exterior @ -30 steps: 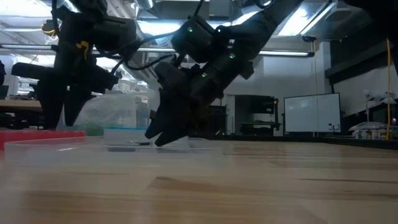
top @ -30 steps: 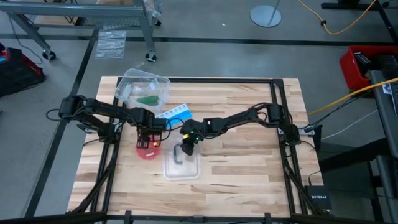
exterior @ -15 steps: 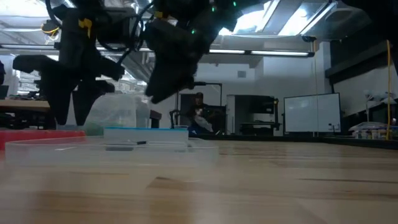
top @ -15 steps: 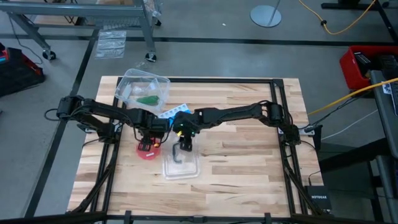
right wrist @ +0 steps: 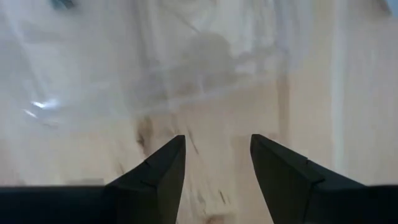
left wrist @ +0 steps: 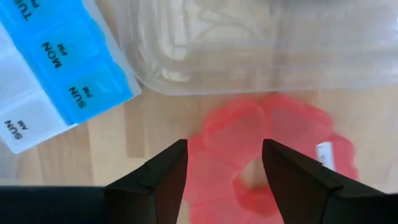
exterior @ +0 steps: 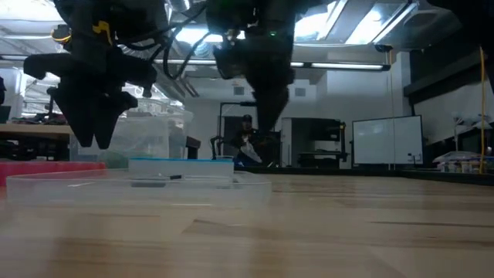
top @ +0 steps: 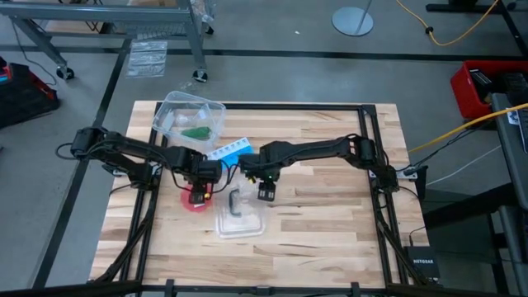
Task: Roll bandage
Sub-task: Close the transparent container
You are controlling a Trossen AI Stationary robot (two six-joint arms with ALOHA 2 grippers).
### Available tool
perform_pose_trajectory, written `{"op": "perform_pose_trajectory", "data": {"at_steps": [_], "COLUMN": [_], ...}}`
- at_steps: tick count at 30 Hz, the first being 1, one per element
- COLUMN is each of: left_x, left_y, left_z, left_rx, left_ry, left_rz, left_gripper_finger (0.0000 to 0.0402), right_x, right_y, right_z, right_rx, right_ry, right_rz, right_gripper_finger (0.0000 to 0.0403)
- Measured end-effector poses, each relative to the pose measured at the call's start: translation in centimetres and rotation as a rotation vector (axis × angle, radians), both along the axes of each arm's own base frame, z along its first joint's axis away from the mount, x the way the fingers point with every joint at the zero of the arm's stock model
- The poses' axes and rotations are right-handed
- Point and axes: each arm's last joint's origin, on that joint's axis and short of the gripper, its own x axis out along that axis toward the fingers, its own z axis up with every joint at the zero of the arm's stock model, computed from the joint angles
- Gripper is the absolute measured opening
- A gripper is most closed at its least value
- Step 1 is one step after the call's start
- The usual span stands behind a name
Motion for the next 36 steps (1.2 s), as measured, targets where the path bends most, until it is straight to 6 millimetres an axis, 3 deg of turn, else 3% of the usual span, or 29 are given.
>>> {"op": "perform_pose_trajectory", "data": {"at_steps": [8,18,28,36], "left_x": [1.0,0.8,0.8,0.5], "left_y": [-3.5,-8.0,-10.2,-11.7], "left_z": [0.3,0.5,-2.1,-3.7], "left_rx": [-0.096,-0.063,0.121,0.147], "left_ry": [-0.139,-0.246,-0.175,-0.135], "left_rz": [-0.111,-0.295,-0.358,-0.286], "left_gripper_finger": [0.0198,0.0198,0.0198,0.0198], "right_x": [-0.7,-2.0,-2.9,-3.0], "right_y": [2.9,5.8,7.5,8.2], "right_z": [-0.9,-5.9,-7.6,-7.7], "right_rx": [-0.147,-0.168,-0.406,-0.412], "right_ry": [0.041,0.040,-0.011,-0.022], "right_rz": [0.039,0.109,0.102,0.114], "right_gripper_finger": [0.0188,0.0188,0.0188,0.0188]}}
